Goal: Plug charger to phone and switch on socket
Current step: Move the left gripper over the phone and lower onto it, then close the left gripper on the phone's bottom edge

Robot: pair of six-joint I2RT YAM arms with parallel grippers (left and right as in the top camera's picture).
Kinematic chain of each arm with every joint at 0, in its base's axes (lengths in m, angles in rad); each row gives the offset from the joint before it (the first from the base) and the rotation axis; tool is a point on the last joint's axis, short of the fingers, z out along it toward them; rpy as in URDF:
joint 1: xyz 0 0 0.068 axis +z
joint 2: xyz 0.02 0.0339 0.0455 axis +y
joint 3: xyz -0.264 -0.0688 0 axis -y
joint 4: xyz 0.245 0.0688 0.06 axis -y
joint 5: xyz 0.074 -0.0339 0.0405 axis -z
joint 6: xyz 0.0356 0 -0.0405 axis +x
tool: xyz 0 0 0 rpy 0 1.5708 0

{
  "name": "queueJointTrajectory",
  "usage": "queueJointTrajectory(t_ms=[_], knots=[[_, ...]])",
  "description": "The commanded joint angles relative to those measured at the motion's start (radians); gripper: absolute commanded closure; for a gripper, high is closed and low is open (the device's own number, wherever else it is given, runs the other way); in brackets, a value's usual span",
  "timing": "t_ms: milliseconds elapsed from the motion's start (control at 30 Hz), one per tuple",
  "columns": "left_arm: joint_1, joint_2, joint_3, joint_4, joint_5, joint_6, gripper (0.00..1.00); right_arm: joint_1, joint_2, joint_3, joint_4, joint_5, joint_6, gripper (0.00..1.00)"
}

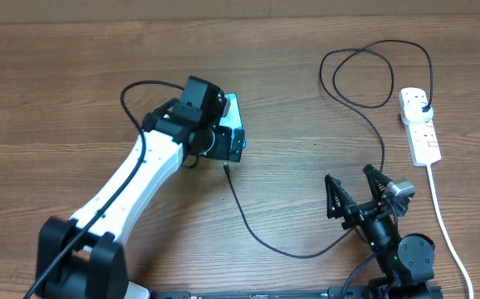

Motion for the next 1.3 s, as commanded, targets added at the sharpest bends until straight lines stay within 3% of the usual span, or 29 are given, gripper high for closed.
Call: queueJointTrajectory(t_ms=[0, 67, 167, 333, 567, 900, 1267], knots=[[-0.002, 0.05, 0.022, 0.047, 0.072, -0.063, 0.0, -0.005, -0.008, -0.01, 0.005, -0.005, 0.0, 0.0], [-0.002, 0.062, 0.022, 0.079, 0.056, -0.088, 0.0, -0.005, -0.008, -0.01, 0.005, -0.005, 0.0, 0.0], [-0.002, 0.063, 0.022, 0.081, -0.058, -0.22, 0.0, -0.005, -0.008, -0.01, 0.005, -0.006, -0.001, 0.0], [-0.002, 0.079, 0.069, 0.023, -0.158, -0.288, 0.0, -0.005, -0.008, -0.01, 0.005, -0.006, 0.0, 0.0], [-0.006, 0.192, 0.268, -0.111, -0.211, -0.295, 0.0, -0.005, -0.008, -0.01, 0.005, -0.005, -0.001, 0.0], [-0.054, 0.499, 0.61, -0.303, -0.251, -0.315, 0.0, -0.005, -0.008, -0.01, 0.005, -0.006, -0.001, 0.0], [-0.052, 0.633, 0.624, -0.311, -0.274, -0.375, 0.0, -0.005, -0.008, -0.01, 0.005, -0.005, -0.001, 0.0]])
